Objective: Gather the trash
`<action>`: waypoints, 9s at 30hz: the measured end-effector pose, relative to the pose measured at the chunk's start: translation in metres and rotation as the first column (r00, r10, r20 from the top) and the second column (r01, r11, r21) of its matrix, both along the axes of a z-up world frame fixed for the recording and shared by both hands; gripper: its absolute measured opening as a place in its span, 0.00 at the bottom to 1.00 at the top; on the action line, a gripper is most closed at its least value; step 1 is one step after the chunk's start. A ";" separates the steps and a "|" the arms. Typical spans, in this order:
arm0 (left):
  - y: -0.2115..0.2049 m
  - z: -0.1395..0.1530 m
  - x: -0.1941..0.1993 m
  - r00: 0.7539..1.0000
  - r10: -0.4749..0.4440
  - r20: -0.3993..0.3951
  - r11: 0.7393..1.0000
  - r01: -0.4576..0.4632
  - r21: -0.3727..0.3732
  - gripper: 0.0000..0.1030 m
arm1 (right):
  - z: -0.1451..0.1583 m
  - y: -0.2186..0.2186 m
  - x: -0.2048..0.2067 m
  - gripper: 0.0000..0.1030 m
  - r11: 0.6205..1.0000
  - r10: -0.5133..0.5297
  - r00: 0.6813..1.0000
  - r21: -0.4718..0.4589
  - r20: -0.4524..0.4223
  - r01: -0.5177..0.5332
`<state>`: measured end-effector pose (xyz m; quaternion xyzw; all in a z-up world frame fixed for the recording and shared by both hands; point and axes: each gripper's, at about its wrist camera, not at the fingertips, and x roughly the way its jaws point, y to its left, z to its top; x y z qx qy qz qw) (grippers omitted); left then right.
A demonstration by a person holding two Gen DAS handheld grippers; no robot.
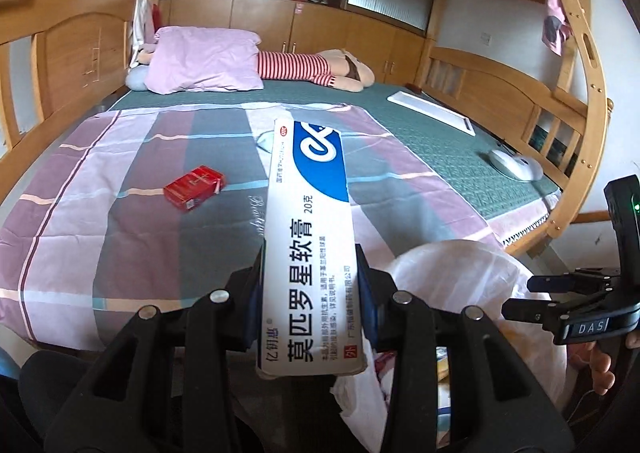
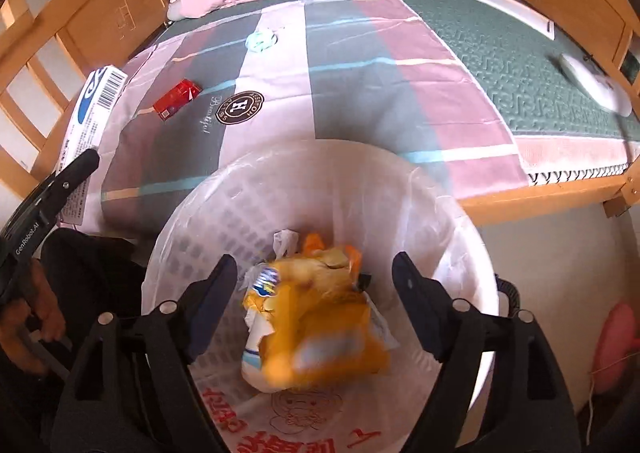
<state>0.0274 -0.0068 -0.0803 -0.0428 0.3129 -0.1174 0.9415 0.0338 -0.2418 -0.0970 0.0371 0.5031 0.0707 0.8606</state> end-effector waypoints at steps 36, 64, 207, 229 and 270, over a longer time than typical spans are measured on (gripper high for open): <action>-0.066 -0.017 -0.017 0.964 -0.265 0.017 0.957 0.261 0.129 0.83 | 0.068 -0.040 -0.020 0.78 0.952 -0.213 0.942 0.273 0.260 0.140; 0.122 -0.114 0.295 0.946 0.064 -0.317 0.997 -0.043 0.070 0.94 | 0.010 0.103 0.243 0.80 0.990 0.016 0.992 0.135 0.129 -0.034; -0.016 0.072 -0.068 0.970 0.182 0.160 0.974 -0.200 0.103 0.97 | 0.088 0.018 -0.081 0.97 0.997 -0.055 0.851 -0.017 0.523 0.075; -0.018 0.066 -0.064 0.974 0.182 0.133 0.975 -0.196 0.106 0.97 | 0.085 0.024 -0.077 0.97 0.997 -0.045 0.857 -0.028 0.513 0.069; -0.018 0.061 -0.064 0.977 0.176 0.119 0.977 -0.188 0.104 0.97 | 0.077 0.025 -0.075 0.97 0.998 -0.044 0.867 -0.025 0.497 0.065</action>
